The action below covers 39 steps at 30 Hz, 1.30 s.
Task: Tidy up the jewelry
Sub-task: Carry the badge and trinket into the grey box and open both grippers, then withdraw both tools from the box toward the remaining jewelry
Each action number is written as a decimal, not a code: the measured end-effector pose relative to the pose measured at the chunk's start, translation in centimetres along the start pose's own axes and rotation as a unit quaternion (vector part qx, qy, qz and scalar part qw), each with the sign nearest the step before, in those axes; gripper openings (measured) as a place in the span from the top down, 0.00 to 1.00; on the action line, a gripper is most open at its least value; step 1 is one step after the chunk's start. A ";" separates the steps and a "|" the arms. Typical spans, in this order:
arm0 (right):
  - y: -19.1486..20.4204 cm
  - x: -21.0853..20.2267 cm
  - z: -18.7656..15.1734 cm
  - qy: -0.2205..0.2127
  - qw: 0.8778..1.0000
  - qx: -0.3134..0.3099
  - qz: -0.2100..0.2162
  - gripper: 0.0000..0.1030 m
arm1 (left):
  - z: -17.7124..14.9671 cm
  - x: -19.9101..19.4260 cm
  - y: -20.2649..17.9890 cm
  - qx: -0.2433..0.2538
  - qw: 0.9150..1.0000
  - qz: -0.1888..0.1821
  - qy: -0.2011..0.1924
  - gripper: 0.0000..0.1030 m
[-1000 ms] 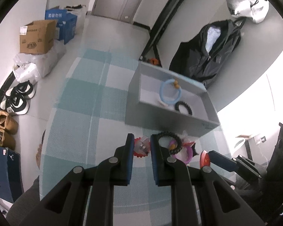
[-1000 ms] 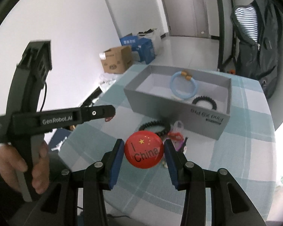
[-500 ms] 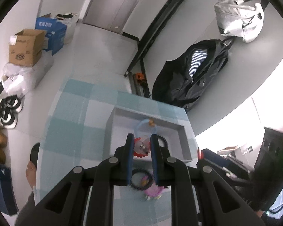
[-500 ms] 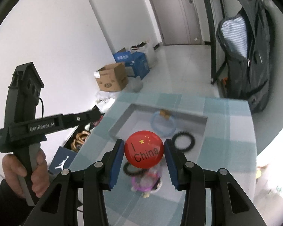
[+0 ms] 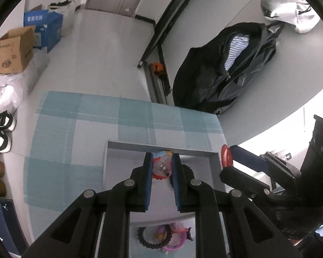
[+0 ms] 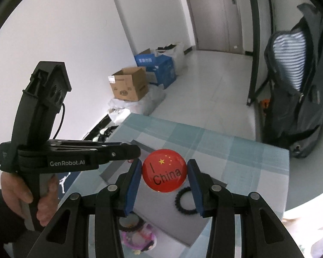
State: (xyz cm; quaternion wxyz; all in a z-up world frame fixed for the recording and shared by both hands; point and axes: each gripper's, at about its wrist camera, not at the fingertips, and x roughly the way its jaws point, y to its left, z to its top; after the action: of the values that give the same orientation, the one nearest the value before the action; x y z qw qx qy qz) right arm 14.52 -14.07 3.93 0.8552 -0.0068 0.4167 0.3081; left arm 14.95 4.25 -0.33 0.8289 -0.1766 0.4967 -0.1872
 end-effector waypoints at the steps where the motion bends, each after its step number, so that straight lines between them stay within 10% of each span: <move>1: -0.3 0.5 -0.1 0.004 1.000 0.003 0.003 0.59 | 0.0 0.3 0.1 0.000 1.000 -0.001 0.005 0.88; 28: -2.5 4.4 -0.8 0.055 0.996 0.068 -0.001 0.57 | -0.3 3.3 0.4 0.015 0.999 0.025 0.043 0.87; 33: -2.1 3.6 -0.7 0.037 0.998 0.055 -0.016 0.56 | -0.5 2.3 0.6 0.021 0.999 0.014 0.027 0.60; 39: -2.4 1.8 -0.8 0.006 0.998 0.059 -0.033 0.44 | -0.9 0.4 1.3 0.011 1.000 -0.004 -0.004 0.57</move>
State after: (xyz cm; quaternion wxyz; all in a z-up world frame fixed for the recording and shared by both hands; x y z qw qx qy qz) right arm 16.02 -15.31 1.55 0.8615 0.0279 0.4386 0.2542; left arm 14.46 5.11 -1.67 0.8320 -0.1703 0.4903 -0.1956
